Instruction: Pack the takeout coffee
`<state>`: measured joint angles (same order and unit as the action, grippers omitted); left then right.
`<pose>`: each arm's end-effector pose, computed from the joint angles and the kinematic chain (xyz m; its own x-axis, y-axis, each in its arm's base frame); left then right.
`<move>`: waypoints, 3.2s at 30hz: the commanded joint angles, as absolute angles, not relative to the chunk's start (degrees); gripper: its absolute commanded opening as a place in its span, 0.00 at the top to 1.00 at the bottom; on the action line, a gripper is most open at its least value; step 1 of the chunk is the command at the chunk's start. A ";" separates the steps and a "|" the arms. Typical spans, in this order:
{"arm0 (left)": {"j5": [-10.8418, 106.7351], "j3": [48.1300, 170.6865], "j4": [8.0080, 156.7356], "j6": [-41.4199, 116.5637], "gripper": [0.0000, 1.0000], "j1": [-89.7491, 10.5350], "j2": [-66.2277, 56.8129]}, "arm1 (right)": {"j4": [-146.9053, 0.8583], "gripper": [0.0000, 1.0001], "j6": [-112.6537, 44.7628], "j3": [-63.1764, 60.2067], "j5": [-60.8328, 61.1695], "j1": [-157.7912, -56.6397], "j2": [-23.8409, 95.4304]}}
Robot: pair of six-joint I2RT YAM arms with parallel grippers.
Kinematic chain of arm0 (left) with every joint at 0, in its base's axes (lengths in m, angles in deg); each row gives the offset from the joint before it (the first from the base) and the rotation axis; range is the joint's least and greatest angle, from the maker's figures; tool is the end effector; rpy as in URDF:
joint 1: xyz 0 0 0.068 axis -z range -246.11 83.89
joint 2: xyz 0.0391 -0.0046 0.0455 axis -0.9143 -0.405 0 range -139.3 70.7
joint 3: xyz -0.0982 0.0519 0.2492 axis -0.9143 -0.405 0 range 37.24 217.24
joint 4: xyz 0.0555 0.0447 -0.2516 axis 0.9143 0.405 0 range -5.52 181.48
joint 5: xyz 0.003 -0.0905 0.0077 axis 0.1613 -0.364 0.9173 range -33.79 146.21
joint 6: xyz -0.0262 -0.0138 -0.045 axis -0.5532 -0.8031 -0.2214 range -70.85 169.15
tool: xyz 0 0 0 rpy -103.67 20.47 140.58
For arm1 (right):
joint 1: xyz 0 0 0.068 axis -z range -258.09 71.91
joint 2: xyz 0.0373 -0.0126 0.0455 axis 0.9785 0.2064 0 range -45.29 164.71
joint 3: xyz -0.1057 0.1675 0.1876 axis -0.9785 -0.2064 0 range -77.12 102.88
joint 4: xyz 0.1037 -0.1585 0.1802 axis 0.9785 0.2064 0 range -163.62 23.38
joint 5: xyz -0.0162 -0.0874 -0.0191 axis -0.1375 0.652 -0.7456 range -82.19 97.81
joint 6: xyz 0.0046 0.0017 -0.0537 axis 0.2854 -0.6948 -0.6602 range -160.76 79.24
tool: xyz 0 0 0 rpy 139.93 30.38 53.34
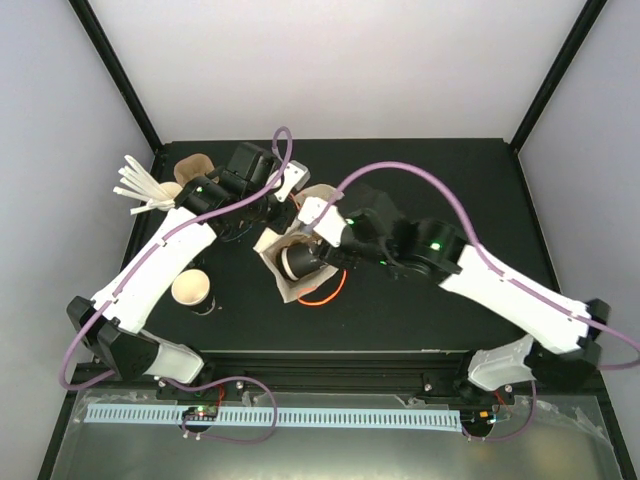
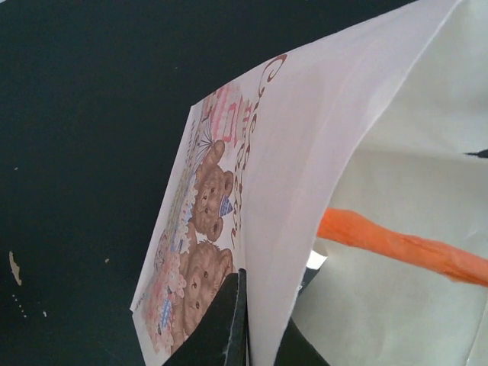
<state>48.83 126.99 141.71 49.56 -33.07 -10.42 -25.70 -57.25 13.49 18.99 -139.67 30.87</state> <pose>0.2363 -0.1591 0.3885 -0.6245 0.4145 -0.6620 0.6163 0.7822 -0.0916 0.1346 0.2341 0.4290 -0.0285 -0.6379 -0.7696 -0.8279 0.4465 -0.3394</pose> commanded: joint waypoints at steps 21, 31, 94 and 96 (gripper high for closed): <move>33.51 127.83 141.89 45.80 0.98 -32.58 -10.63 | -40.51 0.48 -67.34 -13.48 22.08 -139.76 36.68; 29.29 127.03 142.52 46.67 0.98 -30.99 -11.60 | -43.73 0.19 -75.32 -10.06 25.45 -139.75 42.91; 33.19 155.71 149.10 33.47 0.63 -52.26 -36.55 | -73.23 0.39 -54.88 -20.77 25.23 -133.29 9.97; 30.50 155.75 149.61 32.97 0.43 -52.22 -35.06 | -75.17 0.39 -52.73 -24.09 25.01 -133.27 9.07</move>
